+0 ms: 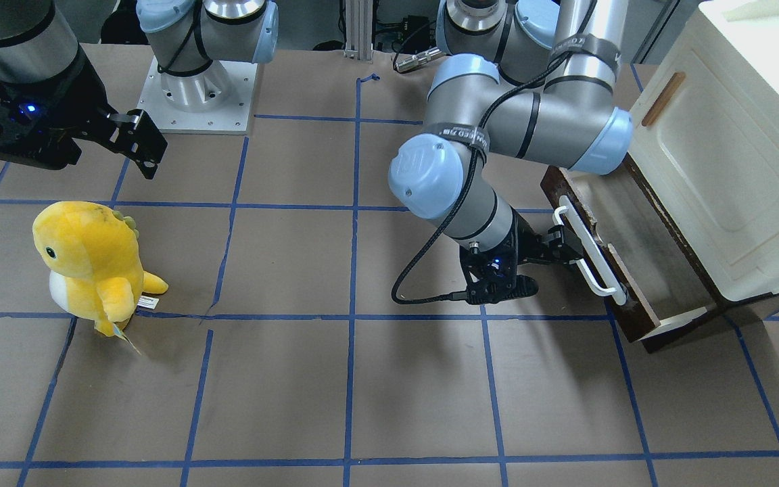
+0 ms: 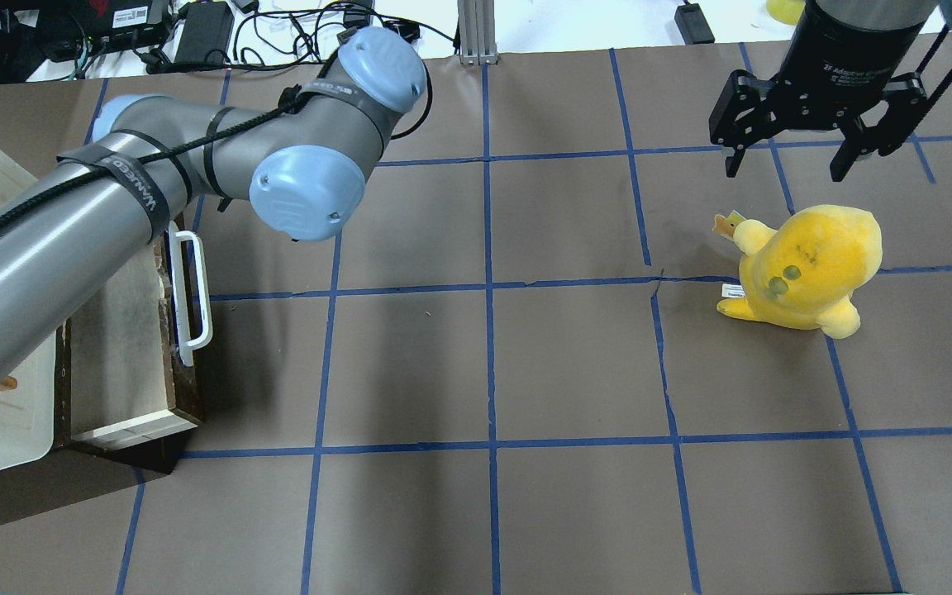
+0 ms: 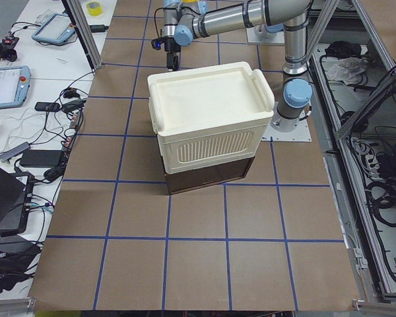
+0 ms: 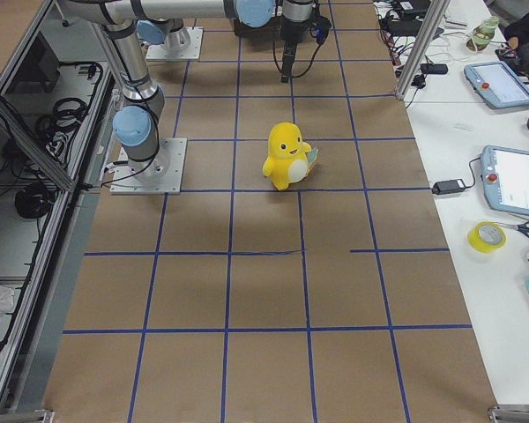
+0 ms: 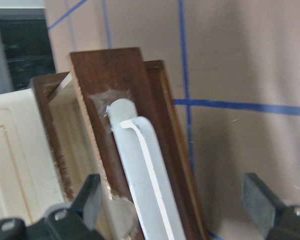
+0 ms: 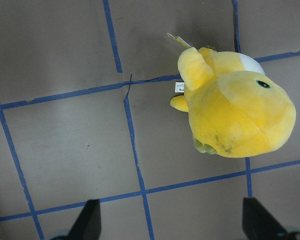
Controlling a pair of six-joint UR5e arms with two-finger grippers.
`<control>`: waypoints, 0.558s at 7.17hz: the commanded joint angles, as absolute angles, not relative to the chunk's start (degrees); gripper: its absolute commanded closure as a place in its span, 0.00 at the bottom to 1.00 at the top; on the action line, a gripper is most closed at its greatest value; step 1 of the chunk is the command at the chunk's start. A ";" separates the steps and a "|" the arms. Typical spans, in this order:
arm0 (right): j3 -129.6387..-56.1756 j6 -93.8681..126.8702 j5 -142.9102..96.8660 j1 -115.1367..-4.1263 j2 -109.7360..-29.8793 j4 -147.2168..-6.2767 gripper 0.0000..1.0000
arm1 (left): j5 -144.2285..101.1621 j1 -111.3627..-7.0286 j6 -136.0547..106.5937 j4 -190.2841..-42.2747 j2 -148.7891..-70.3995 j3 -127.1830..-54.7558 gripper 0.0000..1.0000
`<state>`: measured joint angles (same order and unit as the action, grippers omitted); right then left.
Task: Pull drawer sideways
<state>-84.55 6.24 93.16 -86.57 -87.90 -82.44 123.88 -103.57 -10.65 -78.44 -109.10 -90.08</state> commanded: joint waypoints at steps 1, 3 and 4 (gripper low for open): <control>-84.55 6.24 93.16 -86.57 -87.89 -82.44 0.00 | 106.76 -99.78 -4.51 -77.70 -102.34 -86.23 0.00; -84.55 6.24 93.16 -86.57 -87.89 -82.44 0.00 | 91.82 -89.87 -0.72 -79.18 -96.10 -87.27 0.00; -84.55 6.24 93.16 -86.57 -87.89 -82.44 0.00 | 91.24 -89.04 0.60 -82.06 -93.37 -87.36 0.00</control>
